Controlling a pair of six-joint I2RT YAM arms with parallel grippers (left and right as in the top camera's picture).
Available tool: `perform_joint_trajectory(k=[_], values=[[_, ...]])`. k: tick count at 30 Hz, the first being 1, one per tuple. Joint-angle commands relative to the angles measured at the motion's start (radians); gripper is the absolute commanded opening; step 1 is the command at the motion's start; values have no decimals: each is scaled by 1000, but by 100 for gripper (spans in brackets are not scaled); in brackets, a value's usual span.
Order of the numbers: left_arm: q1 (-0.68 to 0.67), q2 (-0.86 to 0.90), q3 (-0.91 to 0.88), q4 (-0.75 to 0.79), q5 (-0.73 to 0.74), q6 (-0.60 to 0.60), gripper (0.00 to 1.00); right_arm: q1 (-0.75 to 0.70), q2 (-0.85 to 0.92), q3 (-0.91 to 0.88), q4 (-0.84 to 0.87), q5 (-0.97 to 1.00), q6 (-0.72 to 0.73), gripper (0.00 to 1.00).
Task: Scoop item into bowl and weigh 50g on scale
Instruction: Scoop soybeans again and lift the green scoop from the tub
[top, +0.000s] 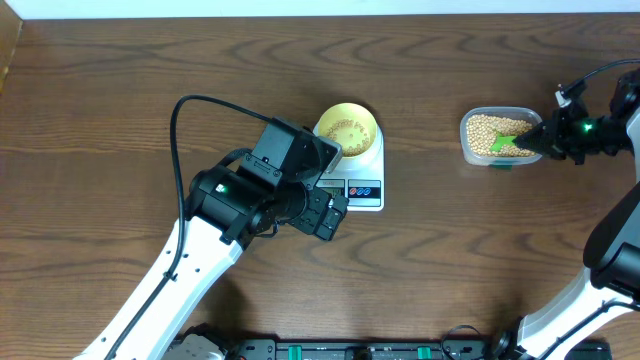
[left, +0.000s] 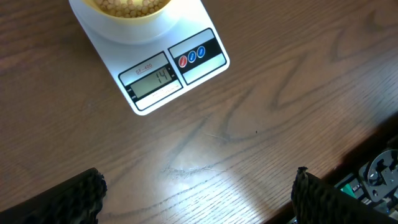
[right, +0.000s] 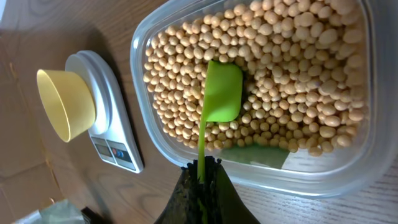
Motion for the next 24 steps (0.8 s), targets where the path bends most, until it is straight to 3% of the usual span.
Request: perform_joint_trajectory(k=[1,24], values=[[4,-2,-2,1,8,-1,98,2,21,-13,-3,-48,-70,1],[4,-2,-2,1,8,-1,98,-105,21,-12,5,-228,-91,1]])
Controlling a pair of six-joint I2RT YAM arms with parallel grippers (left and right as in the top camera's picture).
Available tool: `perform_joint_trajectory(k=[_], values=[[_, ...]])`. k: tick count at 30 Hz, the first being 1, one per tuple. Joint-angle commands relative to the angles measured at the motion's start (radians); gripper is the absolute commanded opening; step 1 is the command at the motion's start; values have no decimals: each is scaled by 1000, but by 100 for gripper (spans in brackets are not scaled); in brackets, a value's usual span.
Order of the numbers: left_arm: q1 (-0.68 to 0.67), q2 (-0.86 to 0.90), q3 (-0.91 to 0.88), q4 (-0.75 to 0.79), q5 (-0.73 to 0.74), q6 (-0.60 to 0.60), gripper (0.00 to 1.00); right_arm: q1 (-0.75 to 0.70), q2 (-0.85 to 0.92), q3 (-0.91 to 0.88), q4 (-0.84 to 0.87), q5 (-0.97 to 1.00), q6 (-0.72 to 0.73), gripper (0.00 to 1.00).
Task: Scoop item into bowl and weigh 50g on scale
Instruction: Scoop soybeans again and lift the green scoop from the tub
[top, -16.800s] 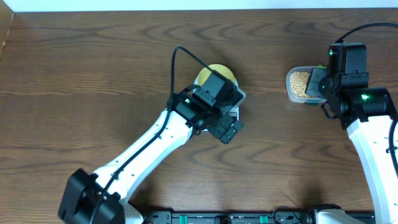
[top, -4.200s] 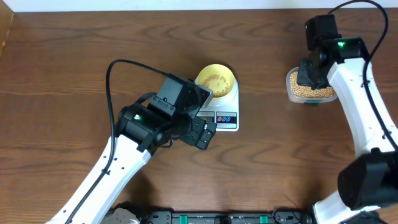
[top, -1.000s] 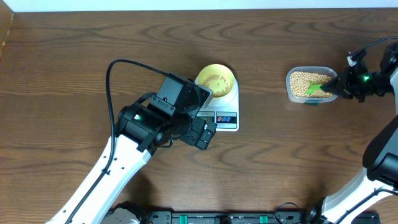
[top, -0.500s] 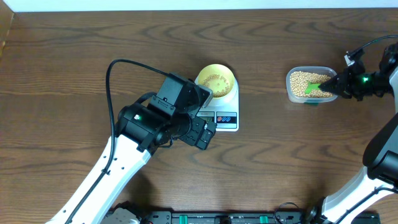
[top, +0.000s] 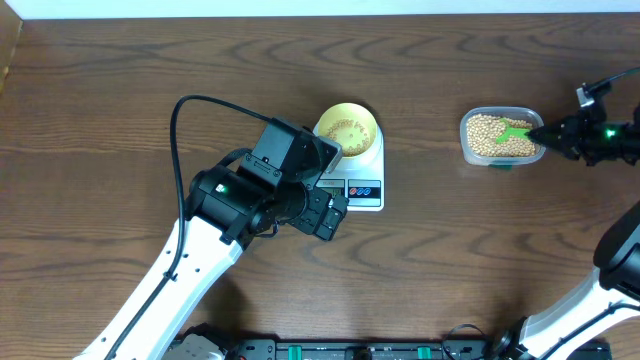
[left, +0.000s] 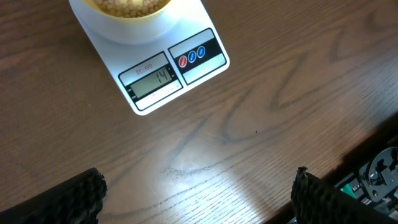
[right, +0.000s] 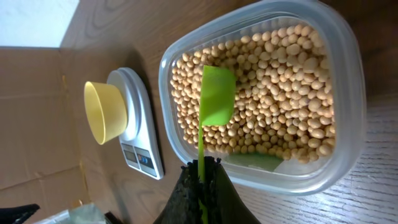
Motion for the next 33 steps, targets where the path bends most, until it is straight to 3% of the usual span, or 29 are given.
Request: perform_joint_trajectory(k=[1,22,33], values=[[4,-2,-2,1,8,-1,98,-5,13,-6,-14,-72,-27,1],[4,-2,-2,1,8,-1,98,21,13,-6,-21,-463,-60,1],[4,-2,-2,1,8,-1,98,244,13,-6,48,-618,-21,1]])
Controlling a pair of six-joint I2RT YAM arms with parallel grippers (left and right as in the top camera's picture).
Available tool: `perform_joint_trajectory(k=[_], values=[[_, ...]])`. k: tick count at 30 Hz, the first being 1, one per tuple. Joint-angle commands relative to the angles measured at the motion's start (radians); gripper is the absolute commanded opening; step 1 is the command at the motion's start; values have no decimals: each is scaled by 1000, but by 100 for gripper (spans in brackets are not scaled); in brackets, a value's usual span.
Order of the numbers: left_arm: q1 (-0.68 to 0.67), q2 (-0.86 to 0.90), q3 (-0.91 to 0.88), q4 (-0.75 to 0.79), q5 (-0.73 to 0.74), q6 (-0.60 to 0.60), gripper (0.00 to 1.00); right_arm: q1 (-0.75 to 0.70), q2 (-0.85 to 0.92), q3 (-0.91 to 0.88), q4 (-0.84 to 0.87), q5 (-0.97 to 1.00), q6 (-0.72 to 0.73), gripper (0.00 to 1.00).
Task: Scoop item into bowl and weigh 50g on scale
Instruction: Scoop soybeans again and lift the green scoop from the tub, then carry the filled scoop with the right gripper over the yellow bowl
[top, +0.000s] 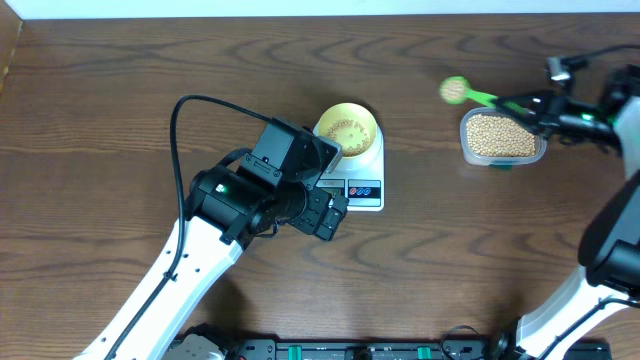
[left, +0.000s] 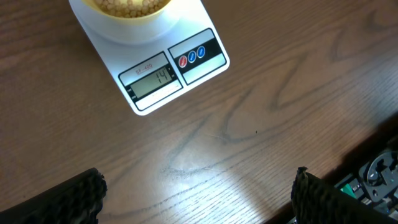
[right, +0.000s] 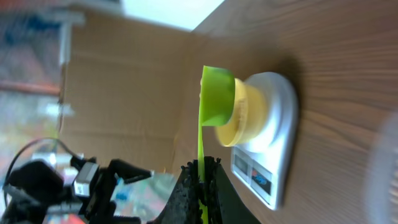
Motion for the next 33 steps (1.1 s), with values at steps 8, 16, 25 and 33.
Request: perform_joint_trajectory(k=[8,16,25,33], values=[[4,-2,-2,0,9,-1,98,254,13,-5,275,-110,245,1],[4,-2,-2,0,9,-1,98,372,13,-5,520,-9,460,1],[4,-2,-2,0,9,-1,98,445,13,-5,514,156,449,1],[4,-2,-2,0,9,-1,98,501,12,-5,437,375,368,1]])
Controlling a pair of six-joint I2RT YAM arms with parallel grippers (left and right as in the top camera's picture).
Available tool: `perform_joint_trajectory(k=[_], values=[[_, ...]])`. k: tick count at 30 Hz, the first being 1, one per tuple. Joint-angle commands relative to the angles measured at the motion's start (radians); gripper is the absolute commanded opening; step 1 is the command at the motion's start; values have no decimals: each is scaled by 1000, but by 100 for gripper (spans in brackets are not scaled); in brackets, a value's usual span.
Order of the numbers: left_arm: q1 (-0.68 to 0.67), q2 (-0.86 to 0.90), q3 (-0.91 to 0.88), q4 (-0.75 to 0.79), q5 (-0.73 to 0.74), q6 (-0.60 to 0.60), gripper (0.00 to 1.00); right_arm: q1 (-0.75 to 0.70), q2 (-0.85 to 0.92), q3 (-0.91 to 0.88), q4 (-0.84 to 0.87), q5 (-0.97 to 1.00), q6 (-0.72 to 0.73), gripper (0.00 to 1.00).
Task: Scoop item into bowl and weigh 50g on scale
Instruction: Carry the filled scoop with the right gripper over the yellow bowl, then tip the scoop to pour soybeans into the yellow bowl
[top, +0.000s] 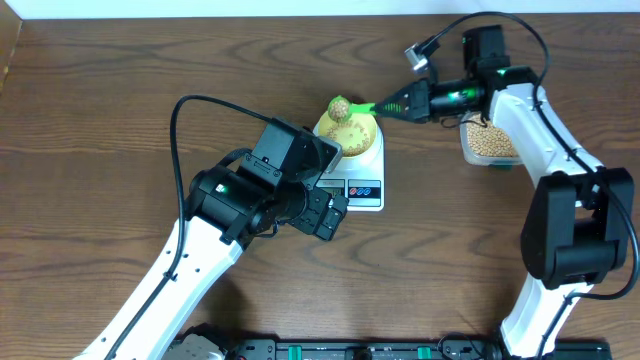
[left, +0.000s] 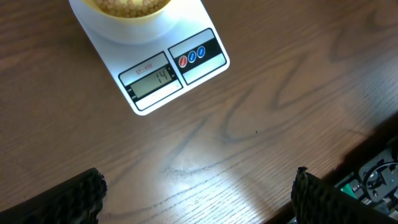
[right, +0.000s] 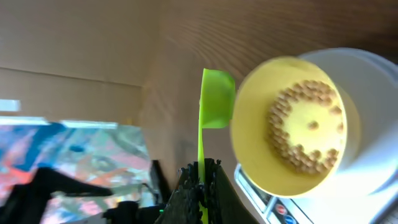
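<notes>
A yellow bowl (top: 349, 128) holding some soybeans stands on the white scale (top: 362, 187), whose display (left: 153, 79) reads 14. My right gripper (top: 408, 103) is shut on the handle of a green scoop (top: 342, 107), its loaded cup at the bowl's far-left rim. In the right wrist view the green scoop (right: 216, 99) sits just left of the yellow bowl (right: 292, 130). My left gripper (left: 198, 196) stands open over bare table in front of the scale.
A clear plastic tub of soybeans (top: 487, 140) sits to the right of the scale, partly under my right arm. The left arm's body (top: 260, 190) lies just left of the scale. Black equipment runs along the table's near edge.
My right gripper has moved left with the loaded scoop, from above the tub's left side to the rim of the yellow bowl. The left gripper and the scale reading stay the same.
The right gripper held the scoop down in the tub's soybeans. Then the scoop lay higher over the beans. Then it was lifted, loaded, left of the tub, and now it is at the bowl. The scale has shown 14 throughout; the left arm stayed still.
</notes>
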Motion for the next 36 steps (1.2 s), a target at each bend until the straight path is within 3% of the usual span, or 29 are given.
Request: perform_joint_trajectory(k=[1,12,22,36], values=[[4,-2,-2,1,8,-1,98,24,12,-1,-26,137,-57,1],[4,-2,-2,1,8,-1,98,54,-5,11,-76,320,-103,1],[4,-2,-2,1,8,-1,98,143,-17,201,-286,562,-238,1],[4,-2,-2,1,8,-1,98,186,-18,243,-317,575,-304,1]])
